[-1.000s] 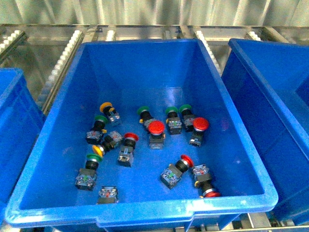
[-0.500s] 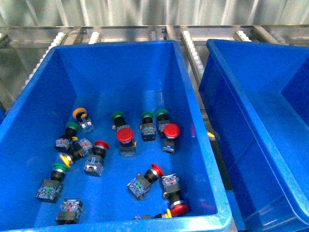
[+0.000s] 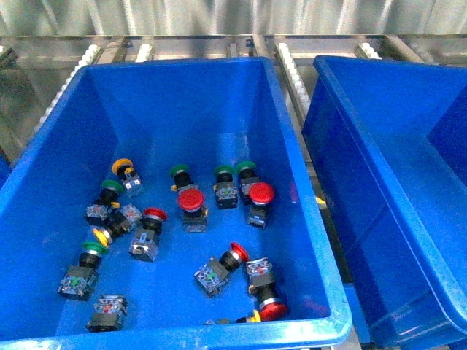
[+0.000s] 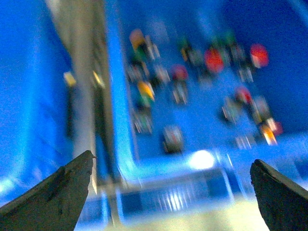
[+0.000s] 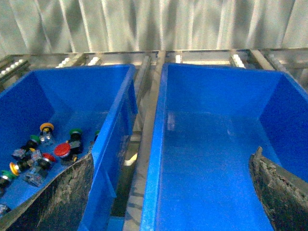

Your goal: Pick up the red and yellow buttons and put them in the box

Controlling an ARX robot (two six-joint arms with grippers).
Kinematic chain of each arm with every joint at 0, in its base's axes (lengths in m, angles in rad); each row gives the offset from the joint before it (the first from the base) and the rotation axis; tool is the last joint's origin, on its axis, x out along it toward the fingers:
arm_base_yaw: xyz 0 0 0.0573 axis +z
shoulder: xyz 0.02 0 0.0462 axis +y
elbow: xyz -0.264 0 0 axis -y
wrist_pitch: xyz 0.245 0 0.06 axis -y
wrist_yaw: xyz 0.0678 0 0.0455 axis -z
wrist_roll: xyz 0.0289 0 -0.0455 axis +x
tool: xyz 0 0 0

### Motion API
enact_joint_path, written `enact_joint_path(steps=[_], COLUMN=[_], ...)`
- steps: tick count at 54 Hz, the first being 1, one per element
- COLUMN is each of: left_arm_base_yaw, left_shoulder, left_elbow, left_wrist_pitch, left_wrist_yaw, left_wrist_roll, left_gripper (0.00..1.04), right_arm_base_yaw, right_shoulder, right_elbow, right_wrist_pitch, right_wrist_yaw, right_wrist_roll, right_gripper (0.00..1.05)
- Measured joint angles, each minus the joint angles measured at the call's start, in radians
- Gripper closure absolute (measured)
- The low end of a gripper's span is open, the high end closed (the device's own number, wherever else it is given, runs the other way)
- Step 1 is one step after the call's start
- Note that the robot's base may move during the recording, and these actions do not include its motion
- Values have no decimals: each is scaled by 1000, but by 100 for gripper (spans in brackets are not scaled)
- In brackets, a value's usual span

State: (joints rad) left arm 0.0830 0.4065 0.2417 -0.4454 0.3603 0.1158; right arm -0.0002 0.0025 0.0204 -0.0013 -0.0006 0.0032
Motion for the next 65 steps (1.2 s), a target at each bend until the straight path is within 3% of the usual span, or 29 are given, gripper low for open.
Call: enact_joint_path(steps=[4,16,40,65], left_arm_base_yaw=[-27,-76,-278,-345], left_shoulder=[265,512,1064,1487], left_elbow=[65,140,431,707], left_wrist_pitch=[25,220,560,635], left_wrist_yaw=[20,-25,-163,-212], left_wrist_roll=[32,92,262,233], left_gripper=[8,8,8,8], right_arm_base_yaw=[0,0,0,0], right_shoulder=[0,0,0,0], right_elbow=[0,0,0,0], right_wrist_pitch=[0,0,0,0], right_wrist_yaw=[0,3,3,3], right_wrist_roll=[0,0,0,0], right_gripper=[7,7,7,7])
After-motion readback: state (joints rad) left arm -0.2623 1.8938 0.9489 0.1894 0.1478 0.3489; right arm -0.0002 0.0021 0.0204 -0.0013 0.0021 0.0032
